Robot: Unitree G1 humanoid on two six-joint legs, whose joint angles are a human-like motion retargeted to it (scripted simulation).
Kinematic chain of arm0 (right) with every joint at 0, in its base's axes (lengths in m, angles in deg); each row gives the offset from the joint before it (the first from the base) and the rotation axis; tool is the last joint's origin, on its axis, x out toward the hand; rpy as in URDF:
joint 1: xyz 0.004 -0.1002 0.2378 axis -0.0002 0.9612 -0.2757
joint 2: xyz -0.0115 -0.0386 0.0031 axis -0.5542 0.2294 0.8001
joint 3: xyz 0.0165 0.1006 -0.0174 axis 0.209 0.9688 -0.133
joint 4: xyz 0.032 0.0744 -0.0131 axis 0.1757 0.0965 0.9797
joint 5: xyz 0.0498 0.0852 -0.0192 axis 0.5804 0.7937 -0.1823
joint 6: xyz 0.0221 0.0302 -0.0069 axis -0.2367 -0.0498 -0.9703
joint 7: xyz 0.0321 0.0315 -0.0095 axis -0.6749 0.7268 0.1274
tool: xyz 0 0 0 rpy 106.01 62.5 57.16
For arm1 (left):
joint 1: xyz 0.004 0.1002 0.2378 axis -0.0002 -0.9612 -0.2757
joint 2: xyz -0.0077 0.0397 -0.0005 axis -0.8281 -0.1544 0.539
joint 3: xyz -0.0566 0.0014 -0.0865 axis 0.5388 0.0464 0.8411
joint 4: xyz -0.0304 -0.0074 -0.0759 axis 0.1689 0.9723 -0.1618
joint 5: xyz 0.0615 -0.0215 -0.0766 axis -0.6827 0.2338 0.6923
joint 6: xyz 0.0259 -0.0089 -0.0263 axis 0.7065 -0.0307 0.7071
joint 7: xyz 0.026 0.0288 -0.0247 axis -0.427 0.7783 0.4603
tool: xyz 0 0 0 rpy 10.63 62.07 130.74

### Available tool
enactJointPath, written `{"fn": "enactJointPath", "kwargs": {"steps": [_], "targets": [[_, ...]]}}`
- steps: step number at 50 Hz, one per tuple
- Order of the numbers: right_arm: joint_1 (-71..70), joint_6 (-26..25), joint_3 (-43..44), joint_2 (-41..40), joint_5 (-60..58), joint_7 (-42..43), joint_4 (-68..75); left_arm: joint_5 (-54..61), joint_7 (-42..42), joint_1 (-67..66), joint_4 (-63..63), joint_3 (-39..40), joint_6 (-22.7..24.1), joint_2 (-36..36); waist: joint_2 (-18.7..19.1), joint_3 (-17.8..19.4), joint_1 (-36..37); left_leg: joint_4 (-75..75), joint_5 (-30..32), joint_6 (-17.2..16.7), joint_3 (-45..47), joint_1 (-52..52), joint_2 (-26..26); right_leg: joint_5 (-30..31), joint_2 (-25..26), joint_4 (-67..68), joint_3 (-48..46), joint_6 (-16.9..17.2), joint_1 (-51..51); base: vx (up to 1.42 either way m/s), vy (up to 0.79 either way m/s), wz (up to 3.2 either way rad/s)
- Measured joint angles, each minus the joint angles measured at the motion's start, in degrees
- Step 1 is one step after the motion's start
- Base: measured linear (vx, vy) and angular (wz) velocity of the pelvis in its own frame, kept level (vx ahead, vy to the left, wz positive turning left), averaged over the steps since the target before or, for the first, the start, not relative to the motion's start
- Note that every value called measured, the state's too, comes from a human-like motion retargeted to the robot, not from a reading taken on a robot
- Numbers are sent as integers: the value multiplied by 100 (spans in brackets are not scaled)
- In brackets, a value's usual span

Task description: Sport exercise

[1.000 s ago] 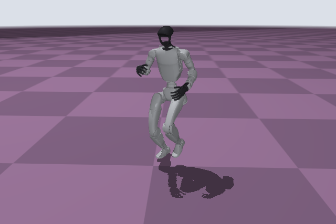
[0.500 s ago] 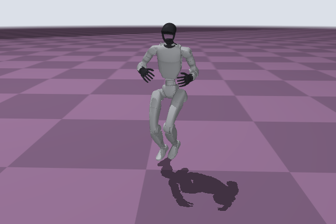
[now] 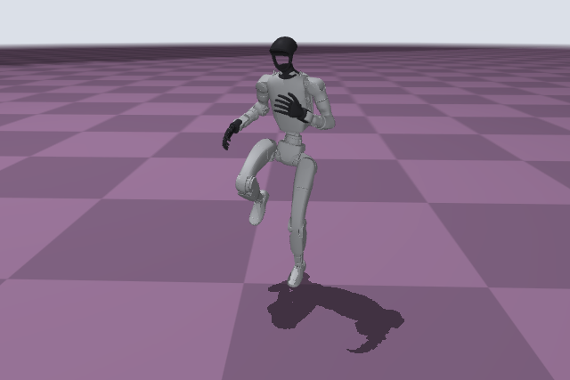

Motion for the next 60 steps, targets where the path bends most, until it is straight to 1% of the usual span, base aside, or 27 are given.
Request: {"fn": "enactJointPath", "kwargs": {"steps": [3, 5, 7, 9, 10, 12, 15, 17, 20, 22, 23, 25, 28, 30, 32, 35, 37, 38, 41, 45, 48, 50, 53, 55, 57, 58, 60], "targets": [[23, 53, 21, 208, -102, 55, -239, -222, -293, -302, 94, -85, -25, -285, -59, 42, -206, -324, 1076, -310, -143, 134, -155, -217, -98, -1197, -84, -38, 445, -6, 1, 54], [7, 59, 41, 344, -170, 110, -437, -349, -451, -552, 180, -145, -81, -444, -155, 26, -275, -315, 1571, -459, -228, 96, -292, -276, -128, -2021, -110, -20, 908, -6, -2, 59], [-31, 32, 55, 454, -218, 143, -640, -435, -614, -877, 319, -196, -164, -539, -296, -37, -279, -166, 1951, -549, -276, -23, -457, -184, -163, -2885, -88, 29, 1572, -5, -3, 63], [-61, 17, 57, 518, -247, 181, -873, -469, -744, -1281, 490, -262, -247, -573, -458, -148, -209, 208, 2096, -560, -274, -229, -623, 24, -196, -3824, -45, 102, 2393, -3, -3, 65], [-79, 15, 49, 538, -239, 200, -1003, -476, -818, -1503, 587, -290, -282, -569, -543, -206, -149, 459, 2097, -548, -263, -347, -708, 157, -210, -4330, -14, 147, 2850, -2, -4, 64], [-125, 89, 13, 539, -185, 293, -1333, -433, -842, -2008, 793, -342, -340, -519, -709, -330, 75, 1206, 1817, -414, -139, -651, -834, 416, -235, -5466, 79, 205, 3827, 0, -4, 55], [-407, 212, -123, 497, -135, 457, -1778, -330, -783, -2684, 1158, -361, -380, -409, -911, -448, 580, 2566, 1201, -31, 221, -1116, -788, 524, -233, -7258, 195, 206, 5289, 1, -3, 20], [-801, 282, -211, 466, -173, 566, -1926, -293, -824, -2977, 1423, -279, -411, -327, -986, -468, 974, 3512, 693, 281, 462, -1435, -605, 232, -215, -8125, 232, 100, 5998, 0, 0, 0], [-1508, 337, -310, 483, -293, 657, -2051, -325, -1052, -3256, 1704, -48, -466, -174, -1001, -387, 1449, 4873, 95, 591, 557, -1977, -429, -778, -183, -8619, 232, -291, 6580, 0, 0, 0], [-2011, 329, -420, 518, -332, 590, -2003, -438, -1332, -3256, 1813, 183, -479, -61, -948, -228, 1618, 5542, -88, 586, 467, -2337, -439, -1573, -125, -8544, 205, -604, 6702, 0, 0, 0], [-2205, 312, -494, 532, -309, 517, -1955, -523, -1446, -3203, 1841, 298, -468, -15, -926, -145, 1675, 5772, -106, 522, 435, -2505, -476, -1892, -103, -8463, 195, -709, 6714, 0, 0, 0], [-2451, 294, -637, 515, -181, 372, -1778, -677, -1631, -2924, 1910, 557, -435, 40, -970, -36, 1737, 5934, -6, 378, 451, -2761, -576, -2021, -163, -8403, 135, -761, 6677, 0, 0, 0], [-2006, 299, -929, 398, 104, -19, -1509, -906, -1481, -2585, 1748, 835, -254, -121, -1105, -115, 1738, 5502, 179, 129, 527, -2670, -779, -1458, -275, -8623, 169, -523, 6637, 1, 5, 22], [-1483, 283, -1096, 348, 236, -276, -1248, -998, -1352, -2433, 1511, 964, -135, -254, -1189, -205, 1662, 4962, 330, -67, 488, -2384, -1020, -736, -309, -8716, 288, -220, 6593, 0, 8, 25], [-931, 259, -1225, 323, 277, -489, -888, -998, -1246, -2310, 1163, 1072, -18, -341, -1250, -279, 1489, 4243, 476, -183, 363, -1954, -1281, -141, -362, -8496, 398, 48, 6436, -2, 8, 25], [-176, 237, -1351, 267, 271, -607, -288, -850, -1057, -2113, 460, 1206, 181, -377, -1295, -336, 1071, 2956, 746, -239, 59, -1197, -1624, 792, -487, -7342, 474, 379, 5812, -6, 9, 24], [131, 209, -1346, 194, 356, -619, 141, -693, -949, -1816, 34, 1227, 318, -446, -1276, -325, 719, 2056, 965, -224, -187, -698, -1726, 1265, -521, -5966, 487, 523, 5034, -10, 8, 23], [245, 187, -1323, 155, 424, -623, 332, -627, -920, -1641, -130, 1209, 370, -513, -1227, -321, 546, 1639, 1104, -226, -316, -479, -1706, 1395, -472, -5232, 483, 564, 4584, -13, 7, 19], [482, 166, -1169, -40, 709, -601, 766, -401, -807, -1177, -382, 970, 477, -710, -979, -336, 97, 543, 1555, -324, -586, -24, -1448, 1252, -171, -3363, 398, 532, 3236, -16, 6, 22], [623, 288, -827, -407, 1279, -375, 821, -110, -594, -952, -466, 458, 579, -799, -659, -379, -260, -366, 1830, -528, -586, 181, -1071, 724, 107, -1781, 239, 228, 1731, -17, 7, 27], [615, 438, -585, -616, 1742, -77, 493, 96, -340, -1121, -542, 135, 585, -795, -578, -419, -313, -426, 1330, -410, -468, 177, -908, 383, 261, -889, 73, 168, 1044, -17, 7, 12], [542, 532, -389, -730, 2012, 111, 215, 289, -207, -1366, -506, 62, 565, -739, -582, -431, -270, -252, 671, -221, -445, 186, -868, 285, 395, -415, -74, 247, 835, -17, 5, -4], [371, 680, -64, -828, 2216, 298, -346, 631, -129, -2051, -204, 105, 445, -412, -665, -495, -62, 281, -401, 170, -552, 83, -980, 241, 668, -246, -156, 524, 1227, -18, 2, -3], [79, 694, 189, -753, 2178, 410, -844, 968, -332, -2539, 303, 243, 241, -73, -696, -465, 72, 604, -884, 417, -719, 13, -1102, 256, 865, -715, -85, 655, 1953, -22, 0, 27], [-336, 678, 329, -547, 1921, 558, -1465, 1170, -729, -3014, 1101, 321, -4, 347, -761, -452, 145, 916, -580, 458, -848, -106, -1388, 62, 909, -1861, 378, 722, 3168, -24, 7, 69], [-547, 705, 351, -414, 1799, 625, -1793, 1184, -882, -3247, 1488, 293, -99, 479, -822, -506, 192, 1133, -270, 386, -884, -278, -1571, -53, 841, -2640, 676, 685, 3780, -26, 11, 80], [-974, 808, 334, 2, 1583, 734, -2442, 1174, -1161, -3615, 2044, 179, -200, 510, -1010, -610, 309, 1835, 45, 353, -698, -797, -1873, -327, 561, -4445, 1131, 473, 4914, -30, 9, 83]]}}
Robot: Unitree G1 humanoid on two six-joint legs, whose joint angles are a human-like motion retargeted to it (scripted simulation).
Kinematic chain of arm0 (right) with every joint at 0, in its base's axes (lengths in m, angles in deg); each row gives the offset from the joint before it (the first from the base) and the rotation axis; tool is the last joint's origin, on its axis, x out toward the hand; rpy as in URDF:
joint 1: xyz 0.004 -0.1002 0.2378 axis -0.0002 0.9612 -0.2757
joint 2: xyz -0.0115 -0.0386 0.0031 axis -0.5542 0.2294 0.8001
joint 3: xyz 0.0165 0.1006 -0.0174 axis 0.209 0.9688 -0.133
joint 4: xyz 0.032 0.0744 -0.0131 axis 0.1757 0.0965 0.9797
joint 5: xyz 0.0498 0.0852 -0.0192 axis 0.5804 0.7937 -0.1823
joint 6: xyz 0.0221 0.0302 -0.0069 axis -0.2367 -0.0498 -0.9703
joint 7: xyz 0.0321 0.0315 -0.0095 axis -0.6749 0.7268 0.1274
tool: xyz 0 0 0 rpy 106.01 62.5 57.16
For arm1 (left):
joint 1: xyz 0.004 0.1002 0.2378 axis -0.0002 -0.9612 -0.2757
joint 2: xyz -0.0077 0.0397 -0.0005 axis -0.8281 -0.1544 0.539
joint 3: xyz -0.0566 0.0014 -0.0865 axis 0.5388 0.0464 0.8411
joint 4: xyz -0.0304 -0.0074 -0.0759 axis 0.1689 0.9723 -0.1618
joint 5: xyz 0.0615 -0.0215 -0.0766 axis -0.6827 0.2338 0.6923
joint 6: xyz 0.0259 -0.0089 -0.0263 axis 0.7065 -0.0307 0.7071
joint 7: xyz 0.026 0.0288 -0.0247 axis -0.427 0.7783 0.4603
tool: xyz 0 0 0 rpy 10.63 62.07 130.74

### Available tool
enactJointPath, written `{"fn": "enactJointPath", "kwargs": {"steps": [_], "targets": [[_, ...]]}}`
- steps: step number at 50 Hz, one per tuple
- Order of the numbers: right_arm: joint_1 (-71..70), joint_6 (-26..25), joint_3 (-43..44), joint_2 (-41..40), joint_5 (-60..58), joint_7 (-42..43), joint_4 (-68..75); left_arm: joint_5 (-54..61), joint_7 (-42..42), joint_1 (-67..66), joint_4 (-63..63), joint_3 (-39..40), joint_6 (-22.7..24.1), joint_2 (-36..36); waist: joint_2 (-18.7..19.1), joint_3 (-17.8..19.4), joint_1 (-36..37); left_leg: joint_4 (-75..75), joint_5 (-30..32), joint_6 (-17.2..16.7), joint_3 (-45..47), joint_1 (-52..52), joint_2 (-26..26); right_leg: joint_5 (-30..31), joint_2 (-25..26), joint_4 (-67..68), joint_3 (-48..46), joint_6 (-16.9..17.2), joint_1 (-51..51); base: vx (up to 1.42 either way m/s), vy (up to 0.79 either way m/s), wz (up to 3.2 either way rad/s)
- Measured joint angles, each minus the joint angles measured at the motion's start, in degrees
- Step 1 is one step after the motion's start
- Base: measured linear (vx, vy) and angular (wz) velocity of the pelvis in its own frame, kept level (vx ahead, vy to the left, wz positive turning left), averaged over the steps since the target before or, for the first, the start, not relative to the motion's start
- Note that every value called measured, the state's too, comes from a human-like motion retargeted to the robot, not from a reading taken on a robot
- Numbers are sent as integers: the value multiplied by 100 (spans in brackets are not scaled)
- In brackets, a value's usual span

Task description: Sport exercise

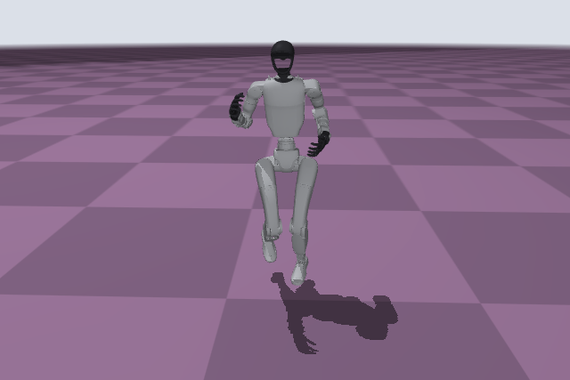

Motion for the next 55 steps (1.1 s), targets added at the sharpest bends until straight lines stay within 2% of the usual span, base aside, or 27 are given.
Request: {"fn": "enactJointPath", "kwargs": {"steps": [3, 5, 8, 10, 13, 15, 20, 24, 28, 30, 32, 33, 35, 37, 39, 43, 47, 55], "targets": [[-798, 162, -14, 1245, -369, 91, -614, -130, -218, 36, 76, -86, 216, -651, -249, 73, 304, 1499, -93, -107, 558, -1121, -192, -873, -366, -2239, 192, -479, 1063, -36, 3, 66], [-1407, 256, 46, 2434, -471, 146, -685, -261, -381, 365, -188, 86, 495, -1396, -341, 204, 514, 2497, -450, 10, 925, -1943, -111, -1457, -524, -3054, 184, -747, 1301, -36, -1, 44], [-2084, 524, 82, 3920, -439, 426, -337, -715, -459, 905, -544, 468, 886, -2649, -462, 246, 773, 3455, -1087, 245, 1337, -2971, 29, -1054, -838, -3870, 71, -701, 1321, -30, -3, 32], [-2241, 796, 2, 4165, -405, 669, -29, -1013, -391, 1084, -565, 560, 1028, -3165, -575, 137, 828, 3645, -1160, 252, 1524, -3357, 64, -144, -869, -4522, 243, -328, 1289, -21, -2, 44], [-1712, 926, -104, 3261, -317, 812, 93, -1313, -215, 922, -317, 421, 952, -2999, -700, -27, 677, 3562, -681, 138, 1523, -3336, -36, 1344, -906, -5100, 484, 320, 1214, -11, 0, 54], [-1124, 829, -125, 2399, -184, 738, 160, -1442, -156, 741, -94, 300, 835, -2551, -693, -54, 500, 3498, -362, 6, 1370, -3053, -209, 1583, -921, -4835, 457, 455, 1085, -4, 4, 50], [143, 606, -52, 838, -207, 550, 582, -1694, 217, 575, 257, 208, 759, -1552, -484, -74, -84, 3489, -220, -113, 1084, -2005, -220, 640, -842, -3878, 253, 180, 859, 2, 10, 50], [818, 485, -35, 330, -454, 531, 1188, -1903, 571, 901, 431, 246, 841, -1217, -276, 50, -361, 2822, -397, -238, 703, -1018, -183, 236, -786, -3647, 177, -8, 831, 7, 15, 31], [1243, 408, -154, 104, -444, 623, 1984, -1919, 1128, 1359, 716, 295, 914, -1145, -67, 175, -518, 1340, -519, -335, 166, 23, -37, 95, -702, -3620, 56, -110, 835, 9, 15, 19], [1304, 333, -240, 89, -435, 673, 2563, -1919, 1444, 1653, 1047, 295, 926, -1219, -6, 248, -598, 639, -763, -314, -49, 466, 44, -224, -680, -3459, -37, -211, 855, 8, 15, 23], [1215, 182, -352, 112, -448, 729, 3493, -2040, 1767, 2059, 1686, 244, 891, -1326, 5, 372, -653, 269, -1274, -204, -135, 791, 101, -835, -722, -3191, -198, -378, 886, 7, 14, 19], [1126, 75, -412, 108, -451, 774, 4111, -2151, 1920, 2324, 2142, 182, 863, -1365, 5, 451, -659, 174, -1643, -120, -134, 902, 130, -1199, -759, -3059, -293, -467, 898, 6, 13, 19], [883, -168, -607, -14, -311, 795, 5520, -2361, 2103, 2850, 3303, -64, 734, -1259, 29, 492, -601, -58, -1943, -19, -20, 1027, 204, -1428, -889, -3041, -486, -580, 924, 4, 11, 21], [597, -408, -910, -233, -179, 563, 6930, -2508, 2079, 3166, 4581, -363, 511, -951, 52, 368, -508, -514, -1583, -65, 1, 1105, 243, -1068, -994, -3459, -643, -546, 1011, 2, 9, 19], [310, -620, -1213, -441, -136, 245, 8103, -2607, 1910, 3374, 5742, -571, 306, -626, 45, 219, -440, -1035, -968, -158, 52, 1186, 311, -477, -1083, -3947, -765, -365, 1106, 0, 7, 19], [-21, -896, -1691, -720, -240, -238, 9408, -2630, 1492, 3486, 7202, -765, -6, -207, -4, -41, -348, -2018, -361, -161, 204, 1321, 451, 35, -1271, -4718, -974, -134, 1229, 0, 1, 4], [-128, -933, -1932, -804, -474, -397, 9814, -2603, 1343, 3399, 7720, -859, -153, -54, -64, -192, -236, -2721, -247, -74, 331, 1495, 512, 12, -1415, -5201, -1095, -64, 1394, 0, 0, 0], [-376, -899, -2229, -776, -806, -293, 9902, -2593, 1427, 3363, 7833, -898, -188, 1, -129, -246, 13, -3169, -523, 142, 561, 1702, 585, -457, -1658, -5479, -1314, -209, 1665, -1, 0, 0]]}}
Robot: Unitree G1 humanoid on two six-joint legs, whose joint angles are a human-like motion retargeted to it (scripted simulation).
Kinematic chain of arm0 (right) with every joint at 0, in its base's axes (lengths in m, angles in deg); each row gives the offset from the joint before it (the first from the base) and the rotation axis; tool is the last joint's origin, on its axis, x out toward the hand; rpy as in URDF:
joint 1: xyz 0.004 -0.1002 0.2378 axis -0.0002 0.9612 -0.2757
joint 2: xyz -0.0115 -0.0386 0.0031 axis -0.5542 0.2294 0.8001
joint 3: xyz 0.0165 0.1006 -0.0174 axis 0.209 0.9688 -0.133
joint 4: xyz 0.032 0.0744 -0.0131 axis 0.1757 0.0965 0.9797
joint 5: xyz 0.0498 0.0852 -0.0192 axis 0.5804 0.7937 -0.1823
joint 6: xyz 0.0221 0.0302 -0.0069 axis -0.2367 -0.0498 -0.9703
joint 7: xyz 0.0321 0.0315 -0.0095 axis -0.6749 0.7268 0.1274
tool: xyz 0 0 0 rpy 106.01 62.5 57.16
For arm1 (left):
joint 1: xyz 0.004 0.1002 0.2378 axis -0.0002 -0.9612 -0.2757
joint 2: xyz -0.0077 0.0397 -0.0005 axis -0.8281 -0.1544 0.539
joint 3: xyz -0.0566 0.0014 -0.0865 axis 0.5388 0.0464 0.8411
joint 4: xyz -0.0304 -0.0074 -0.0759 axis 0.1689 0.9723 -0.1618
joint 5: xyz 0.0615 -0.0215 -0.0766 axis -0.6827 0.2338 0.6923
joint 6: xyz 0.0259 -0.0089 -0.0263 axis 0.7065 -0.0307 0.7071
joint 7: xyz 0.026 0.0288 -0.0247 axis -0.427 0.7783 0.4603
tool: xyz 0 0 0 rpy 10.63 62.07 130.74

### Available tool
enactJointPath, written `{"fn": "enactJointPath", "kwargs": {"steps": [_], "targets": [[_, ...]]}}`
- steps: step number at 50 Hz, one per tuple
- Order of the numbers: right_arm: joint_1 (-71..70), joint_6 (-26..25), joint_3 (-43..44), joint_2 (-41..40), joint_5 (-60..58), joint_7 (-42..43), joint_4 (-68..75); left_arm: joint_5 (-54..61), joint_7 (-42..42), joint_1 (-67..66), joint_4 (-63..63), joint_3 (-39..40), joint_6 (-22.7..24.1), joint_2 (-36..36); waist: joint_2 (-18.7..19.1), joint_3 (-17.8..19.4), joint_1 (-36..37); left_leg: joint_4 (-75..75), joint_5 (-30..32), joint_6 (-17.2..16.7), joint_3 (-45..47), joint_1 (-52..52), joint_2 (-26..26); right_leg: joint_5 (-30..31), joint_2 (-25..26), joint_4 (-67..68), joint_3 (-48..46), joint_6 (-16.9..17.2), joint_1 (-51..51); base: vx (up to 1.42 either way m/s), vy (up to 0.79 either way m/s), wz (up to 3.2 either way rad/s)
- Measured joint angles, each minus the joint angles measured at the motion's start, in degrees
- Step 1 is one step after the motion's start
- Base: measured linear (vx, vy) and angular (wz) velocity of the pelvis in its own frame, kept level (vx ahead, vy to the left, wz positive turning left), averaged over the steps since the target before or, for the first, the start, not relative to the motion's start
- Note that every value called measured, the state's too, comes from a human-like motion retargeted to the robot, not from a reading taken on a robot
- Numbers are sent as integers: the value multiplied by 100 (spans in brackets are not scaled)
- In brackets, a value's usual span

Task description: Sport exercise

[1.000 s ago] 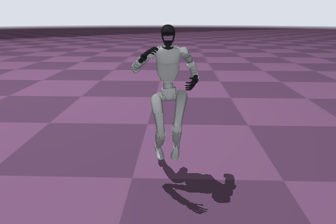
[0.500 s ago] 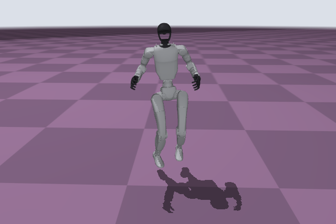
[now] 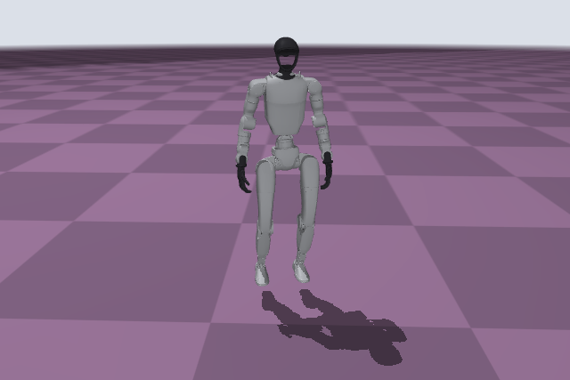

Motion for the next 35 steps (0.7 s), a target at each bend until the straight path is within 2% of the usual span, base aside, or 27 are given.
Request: {"fn": "enactJointPath", "kwargs": {"steps": [10, 20, 25, 29, 32, 35], "targets": [[-457, 15, -356, 248, -264, -135, -699, -41, 15, 181, -10, 49, -38, -93, 25, 163, 59, 313, -16, -8, -22, -41, 104, -61, 102, -92, 76, -118, 210, -9, -2, -2], [-989, -207, -534, 937, -320, -694, -1505, -254, -318, 546, 159, -26, -135, -238, 155, 462, -8, 1401, 23, -70, -99, -793, 272, -44, 344, 155, 276, -239, -137, -20, -4, -7], [-1051, -399, -372, 1402, -81, -923, -1401, -387, -537, 1013, 307, -358, -166, -354, 216, 400, -117, 764, 263, -62, -122, -1021, 192, 674, 217, -178, 200, -49, -582, -27, -4, 20], [-834, -499, -203, 1676, 96, -946, -883, -501, -732, 1469, 227, -910, -119, -474, 286, 269, -339, 561, 252, -22, 33, -1121, 196, 1703, 61, -464, 101, 275, -994, -28, -2, 57], [-523, -587, -31, 1879, 114, -866, -308, -629, -899, 1784, 71, -1401, -50, -580, 385, 201, -612, 1488, -132, 26, 123, -1129, 272, 2262, 44, -414, 178, 483, -1299, -25, 1, 80], [-101, -700, 290, 2087, 132, -741, 340, -791, -1070, 2162, -166, -1872, 50, -746, 554, 119, -911, 3269, -425, 23, 119, -972, 490, 2579, 152, -269, 361, 577, -1594, -21, 2, 97]]}}
